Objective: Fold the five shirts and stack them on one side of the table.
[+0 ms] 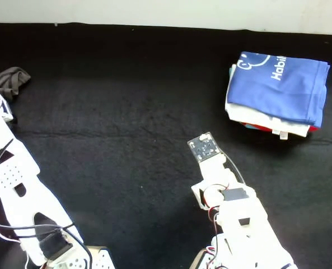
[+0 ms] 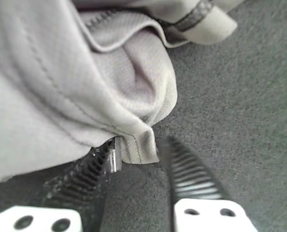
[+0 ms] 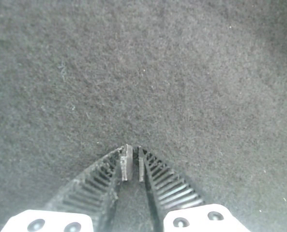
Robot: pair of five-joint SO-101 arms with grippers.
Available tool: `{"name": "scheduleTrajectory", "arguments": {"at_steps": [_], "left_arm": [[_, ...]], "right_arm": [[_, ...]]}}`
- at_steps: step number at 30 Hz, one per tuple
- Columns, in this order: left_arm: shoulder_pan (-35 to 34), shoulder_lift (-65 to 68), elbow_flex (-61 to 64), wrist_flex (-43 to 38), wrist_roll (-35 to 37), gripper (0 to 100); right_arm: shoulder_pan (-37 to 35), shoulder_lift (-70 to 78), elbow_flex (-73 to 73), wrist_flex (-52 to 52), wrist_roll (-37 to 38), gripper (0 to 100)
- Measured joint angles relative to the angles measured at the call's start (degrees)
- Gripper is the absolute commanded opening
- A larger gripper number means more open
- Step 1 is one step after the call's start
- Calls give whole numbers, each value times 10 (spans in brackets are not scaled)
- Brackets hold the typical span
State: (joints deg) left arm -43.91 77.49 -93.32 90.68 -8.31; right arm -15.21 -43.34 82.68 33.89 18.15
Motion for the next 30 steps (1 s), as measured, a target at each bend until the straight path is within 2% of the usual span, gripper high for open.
{"name": "scheduleTrajectory", "arguments": {"at_steps": [8,13,16,24,30], "left_arm": [[0,0,0,3,2,8],[25,-34,0,61,0,8],[64,-92,0,91,0,8],[178,-279,0,105,0,8],[298,-422,0,106,0,8]], "right_arm": [[0,0,0,0,0,41],[0,0,0,0,0,41],[0,0,0,0,0,41],[0,0,0,-1,0,41],[0,0,0,-1,0,41]]}}
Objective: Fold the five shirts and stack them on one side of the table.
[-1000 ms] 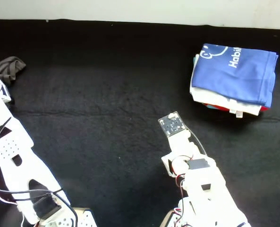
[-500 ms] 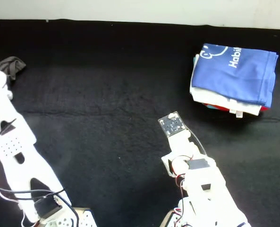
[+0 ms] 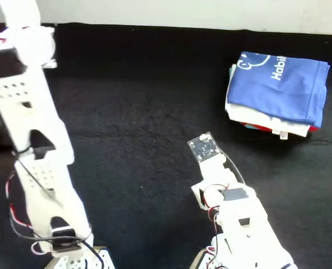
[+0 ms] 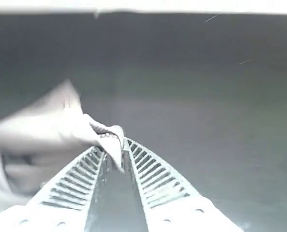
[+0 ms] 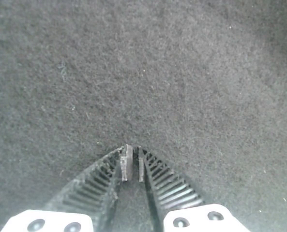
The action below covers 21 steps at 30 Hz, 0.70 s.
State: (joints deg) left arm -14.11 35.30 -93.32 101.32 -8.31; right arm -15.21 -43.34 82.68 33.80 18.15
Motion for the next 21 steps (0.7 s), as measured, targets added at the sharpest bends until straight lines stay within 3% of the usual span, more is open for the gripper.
{"name": "scheduleTrajectory", "arguments": {"at_steps": [6,11,21], "left_arm": [[124,-116,0,0,0,8],[189,-187,-2,0,0,8],[166,-277,-8,-29,-33,8]], "right_arm": [[0,0,0,0,0,41],[0,0,0,0,0,41],[0,0,0,0,0,41]]}}
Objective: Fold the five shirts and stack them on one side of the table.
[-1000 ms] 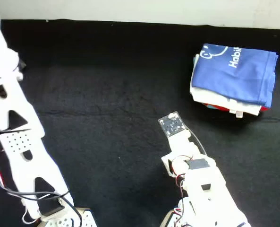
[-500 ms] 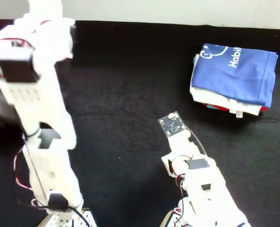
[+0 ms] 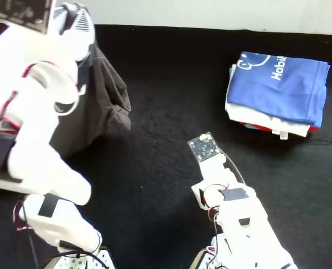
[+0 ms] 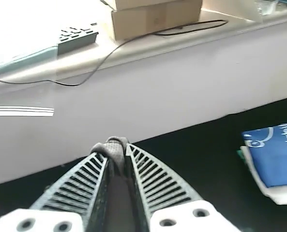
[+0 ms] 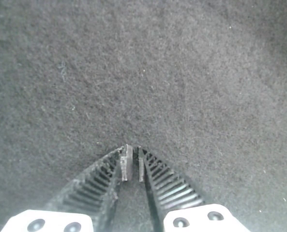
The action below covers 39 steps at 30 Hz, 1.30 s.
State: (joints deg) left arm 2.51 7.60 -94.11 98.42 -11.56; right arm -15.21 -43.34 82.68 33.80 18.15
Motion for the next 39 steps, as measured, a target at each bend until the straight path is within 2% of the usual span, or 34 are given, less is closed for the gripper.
{"name": "scheduleTrajectory", "arguments": {"at_steps": [4,13,22,25,29,34,39], "left_arm": [[-38,14,0,30,-11,8],[-155,84,55,31,-11,8],[-415,111,55,32,-14,8],[-479,148,55,32,-36,8],[-535,227,55,32,-100,8],[-607,332,55,5,-149,8],[-673,400,56,-15,-181,8]], "right_arm": [[0,0,0,0,0,41],[0,0,0,0,0,41],[0,0,0,0,0,41],[-3,0,-2,4,0,41],[-33,4,-74,71,0,64],[-85,7,-229,157,-34,241],[-191,87,-382,200,-60,236]]}}
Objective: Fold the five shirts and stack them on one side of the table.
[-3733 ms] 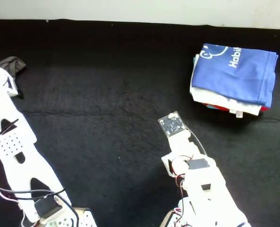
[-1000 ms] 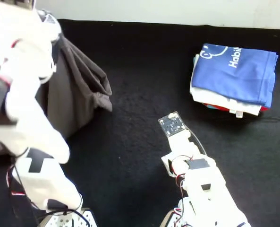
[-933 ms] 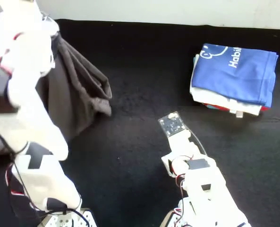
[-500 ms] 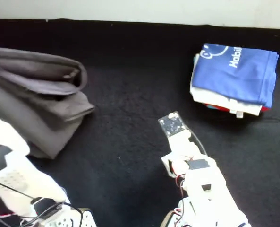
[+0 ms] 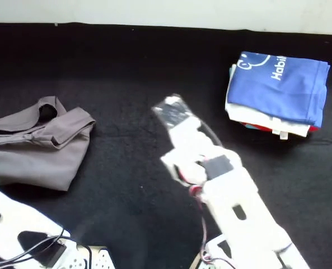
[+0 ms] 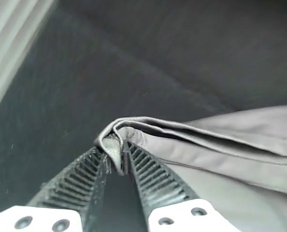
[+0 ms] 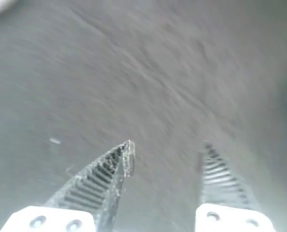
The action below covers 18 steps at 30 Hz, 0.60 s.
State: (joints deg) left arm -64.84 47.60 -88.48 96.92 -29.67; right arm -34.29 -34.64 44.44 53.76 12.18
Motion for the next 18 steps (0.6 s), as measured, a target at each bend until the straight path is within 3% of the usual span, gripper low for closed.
{"name": "scheduleTrajectory", "arguments": {"at_steps": [7,18], "left_arm": [[-37,43,0,-2,-11,8],[-49,59,0,-3,-11,8]], "right_arm": [[-77,271,-253,37,-4,196],[-127,697,-822,80,-67,162]]}}
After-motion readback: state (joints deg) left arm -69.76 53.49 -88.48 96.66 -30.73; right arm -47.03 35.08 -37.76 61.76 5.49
